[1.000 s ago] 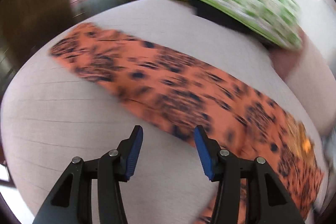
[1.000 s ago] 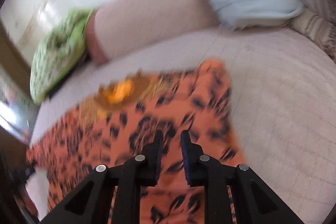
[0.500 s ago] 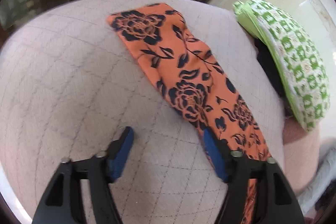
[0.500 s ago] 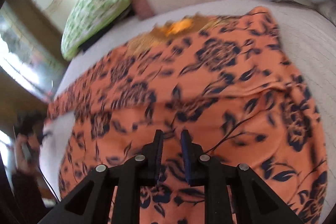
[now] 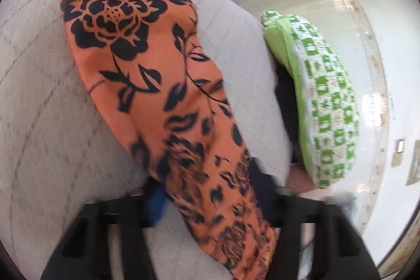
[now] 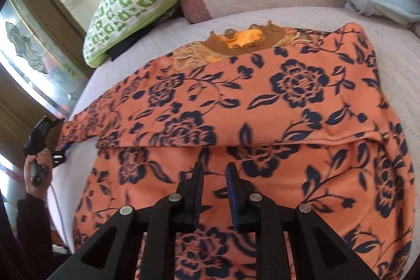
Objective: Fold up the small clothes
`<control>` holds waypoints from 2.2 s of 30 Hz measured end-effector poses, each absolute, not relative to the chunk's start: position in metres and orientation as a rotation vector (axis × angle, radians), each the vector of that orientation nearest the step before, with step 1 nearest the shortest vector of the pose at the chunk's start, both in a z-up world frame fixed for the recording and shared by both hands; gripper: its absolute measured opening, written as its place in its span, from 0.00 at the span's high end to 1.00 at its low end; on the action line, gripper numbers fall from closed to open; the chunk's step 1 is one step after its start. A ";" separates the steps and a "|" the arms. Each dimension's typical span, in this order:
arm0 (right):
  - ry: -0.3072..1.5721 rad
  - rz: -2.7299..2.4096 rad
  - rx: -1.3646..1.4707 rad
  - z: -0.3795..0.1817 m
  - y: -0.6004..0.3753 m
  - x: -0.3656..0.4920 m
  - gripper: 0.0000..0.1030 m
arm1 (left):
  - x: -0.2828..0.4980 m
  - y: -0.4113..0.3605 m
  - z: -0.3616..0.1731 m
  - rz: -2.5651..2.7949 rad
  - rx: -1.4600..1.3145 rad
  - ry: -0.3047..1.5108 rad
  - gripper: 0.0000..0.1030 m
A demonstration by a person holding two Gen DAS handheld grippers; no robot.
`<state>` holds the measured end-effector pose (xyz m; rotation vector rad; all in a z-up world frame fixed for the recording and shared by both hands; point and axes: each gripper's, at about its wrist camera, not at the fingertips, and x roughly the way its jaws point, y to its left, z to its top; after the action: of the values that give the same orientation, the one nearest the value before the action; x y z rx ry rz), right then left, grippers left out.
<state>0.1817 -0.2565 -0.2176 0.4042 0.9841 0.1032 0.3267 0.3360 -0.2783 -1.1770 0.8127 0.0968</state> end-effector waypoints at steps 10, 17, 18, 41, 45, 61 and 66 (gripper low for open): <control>0.928 0.060 0.506 -0.211 -0.279 0.182 0.80 | 0.333 0.298 -0.232 0.108 -0.951 0.719 0.93; 0.866 0.001 0.593 -0.202 -0.311 0.175 0.80 | 0.325 0.177 -0.151 -0.073 -0.604 0.641 0.93; 0.858 -0.007 0.614 -0.201 -0.318 0.174 0.80 | 0.324 0.155 -0.144 -0.109 -0.565 0.636 0.93; 0.840 -0.148 0.583 -0.201 -0.384 0.177 0.80 | 0.311 -0.068 -0.170 -0.584 0.125 0.973 0.24; 0.830 -0.106 0.489 -0.196 -0.361 0.179 0.80 | 0.322 -0.030 -0.163 -0.438 0.084 0.963 0.23; 0.778 0.171 -0.556 -0.173 -0.118 0.227 0.27 | 0.358 0.065 -0.233 -0.164 -0.138 1.214 0.23; 0.807 0.202 -0.887 -0.205 -0.076 0.256 0.27 | 0.359 0.067 -0.235 -0.170 -0.148 1.230 0.23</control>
<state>0.2561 -0.0762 -0.2054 -0.8868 0.8074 0.2023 0.3591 0.0665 -0.2352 -0.1476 1.2299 -0.1701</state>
